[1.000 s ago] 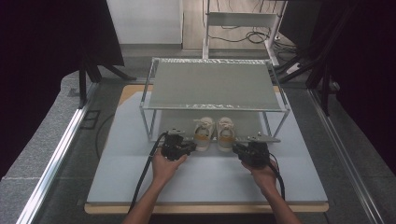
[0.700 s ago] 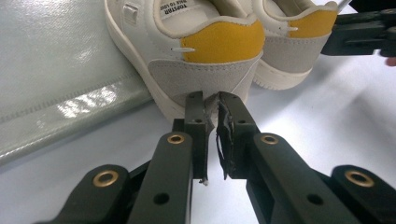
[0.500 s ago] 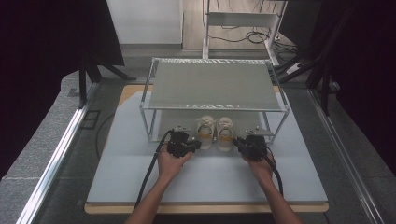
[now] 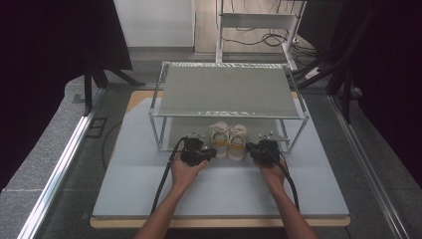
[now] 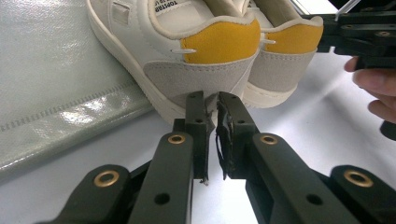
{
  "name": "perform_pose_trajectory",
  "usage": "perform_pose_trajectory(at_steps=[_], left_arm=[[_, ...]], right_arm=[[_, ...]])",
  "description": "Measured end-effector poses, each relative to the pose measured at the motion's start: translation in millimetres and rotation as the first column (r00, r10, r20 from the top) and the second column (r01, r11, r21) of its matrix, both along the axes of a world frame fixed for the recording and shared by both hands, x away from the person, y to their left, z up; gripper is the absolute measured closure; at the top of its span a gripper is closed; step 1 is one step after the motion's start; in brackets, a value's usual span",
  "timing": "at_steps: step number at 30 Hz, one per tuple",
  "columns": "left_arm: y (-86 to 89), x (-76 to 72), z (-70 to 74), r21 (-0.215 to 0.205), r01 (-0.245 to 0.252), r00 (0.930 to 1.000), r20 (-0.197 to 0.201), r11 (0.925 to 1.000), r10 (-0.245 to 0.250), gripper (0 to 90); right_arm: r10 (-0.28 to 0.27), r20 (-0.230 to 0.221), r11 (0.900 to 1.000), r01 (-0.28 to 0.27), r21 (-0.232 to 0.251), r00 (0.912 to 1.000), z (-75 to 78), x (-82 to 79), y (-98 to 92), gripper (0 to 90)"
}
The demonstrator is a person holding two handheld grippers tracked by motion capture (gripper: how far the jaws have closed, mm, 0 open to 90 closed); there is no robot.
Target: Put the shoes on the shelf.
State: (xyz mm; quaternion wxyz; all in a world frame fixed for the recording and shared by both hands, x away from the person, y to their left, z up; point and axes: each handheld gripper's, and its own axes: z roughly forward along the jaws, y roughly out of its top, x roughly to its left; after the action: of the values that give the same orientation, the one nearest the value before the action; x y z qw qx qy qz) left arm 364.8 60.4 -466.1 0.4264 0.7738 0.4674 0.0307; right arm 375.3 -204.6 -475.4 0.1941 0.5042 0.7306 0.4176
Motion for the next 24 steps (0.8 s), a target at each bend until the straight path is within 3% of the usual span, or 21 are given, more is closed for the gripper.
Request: perform_pose_trajectory(at_steps=[9,24], left_arm=[[-0.2,0.0,-0.1,-0.005,-0.006,1.0,-0.006,1.0,0.006,82.6],[-3.1,-0.3,-1.3,-0.009,-0.004,1.0,-0.009,1.0,0.004,81.3]], right_arm=[[-0.067,-0.014,0.998,0.067,0.019,0.9976,-11.4,13.0,1.0,82.8],[-0.046,0.003,0.999,0.046,0.009,0.9989,-12.8,27.0,-0.3,81.3]])
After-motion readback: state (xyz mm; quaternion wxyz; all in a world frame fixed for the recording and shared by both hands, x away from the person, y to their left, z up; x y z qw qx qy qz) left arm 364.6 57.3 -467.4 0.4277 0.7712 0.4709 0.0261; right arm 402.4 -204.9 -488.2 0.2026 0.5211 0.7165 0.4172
